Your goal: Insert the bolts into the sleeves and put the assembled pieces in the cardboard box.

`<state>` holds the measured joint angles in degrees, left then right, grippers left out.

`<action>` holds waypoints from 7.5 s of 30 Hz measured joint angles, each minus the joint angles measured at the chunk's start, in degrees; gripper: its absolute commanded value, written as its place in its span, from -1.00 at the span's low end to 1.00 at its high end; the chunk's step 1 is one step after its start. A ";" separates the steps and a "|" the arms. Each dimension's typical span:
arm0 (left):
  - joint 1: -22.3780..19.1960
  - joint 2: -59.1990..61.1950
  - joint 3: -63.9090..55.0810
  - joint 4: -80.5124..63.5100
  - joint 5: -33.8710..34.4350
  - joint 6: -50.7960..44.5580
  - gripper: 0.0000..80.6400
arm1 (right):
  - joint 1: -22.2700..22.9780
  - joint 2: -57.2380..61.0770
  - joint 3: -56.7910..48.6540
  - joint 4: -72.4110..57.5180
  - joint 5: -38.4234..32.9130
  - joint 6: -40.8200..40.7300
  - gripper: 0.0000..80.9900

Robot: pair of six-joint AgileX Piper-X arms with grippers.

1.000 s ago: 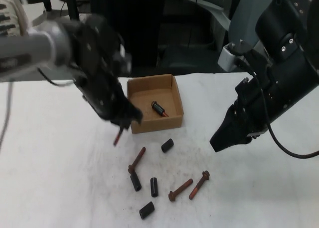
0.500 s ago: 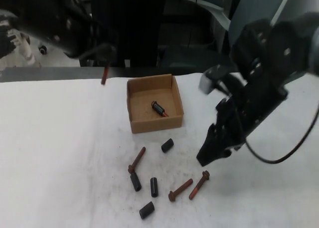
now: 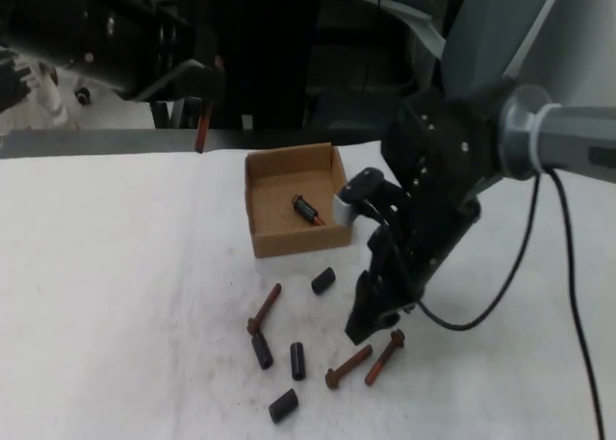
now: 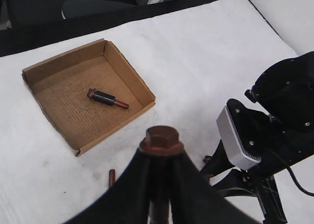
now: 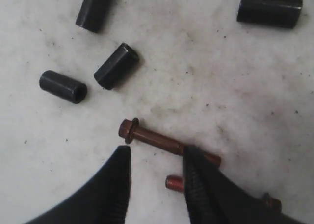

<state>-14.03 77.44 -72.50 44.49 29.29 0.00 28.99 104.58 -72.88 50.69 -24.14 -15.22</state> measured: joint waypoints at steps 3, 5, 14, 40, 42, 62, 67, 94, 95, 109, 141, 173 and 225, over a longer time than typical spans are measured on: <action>0.16 0.00 1.25 0.02 0.00 0.73 -1.00 | 1.35 0.16 -2.26 0.00 -1.10 4.09 -0.16; 0.16 0.00 1.90 0.02 0.00 0.85 -1.00 | 2.48 0.16 -4.14 0.06 -1.64 7.38 -0.16; 0.16 0.00 5.74 0.02 0.00 0.85 -1.00 | 5.54 0.16 -9.42 -0.08 -5.47 24.16 -0.16; 0.16 -3.30 5.73 -0.48 0.04 2.73 -1.00 | 5.15 1.31 -11.01 3.88 18.21 -29.25 -0.18; 0.31 -4.63 5.73 1.01 0.04 3.92 -1.00 | 4.92 1.31 -11.11 1.23 18.35 -31.86 -0.18; 0.31 -5.97 5.73 1.84 0.04 4.35 -1.00 | 4.99 1.31 -11.06 4.71 13.21 -6.50 -0.18; 0.31 -5.97 5.73 1.84 0.15 4.35 -1.00 | 4.95 1.47 -11.06 3.42 17.97 -12.67 -0.28; 0.31 -5.97 5.73 1.84 0.13 6.05 -1.00 | 4.95 10.60 -11.06 -3.92 23.72 -34.86 -0.10; 0.31 -5.97 5.73 1.84 0.13 6.16 -1.00 | 4.95 10.60 -11.06 -3.92 23.72 -34.86 -0.10; 0.31 -5.97 8.53 1.68 0.13 6.30 -1.00 | 5.08 10.60 -11.06 -2.65 25.54 -27.86 -0.10; 0.31 -5.97 8.78 0.08 0.13 6.38 -1.00 | 12.58 10.60 -18.26 5.97 1.93 16.47 -0.10; 0.31 -6.32 8.78 0.12 0.13 6.38 -1.00 | 15.21 10.60 -18.26 4.72 13.25 14.84 -0.10; 6.56 -6.32 8.78 1.83 -6.42 10.69 -1.00 | 15.80 13.97 -18.32 4.87 13.86 15.22 -0.10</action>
<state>-7.47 71.12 -63.73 46.32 22.87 10.69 44.79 118.55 -91.20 55.56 -10.28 0.00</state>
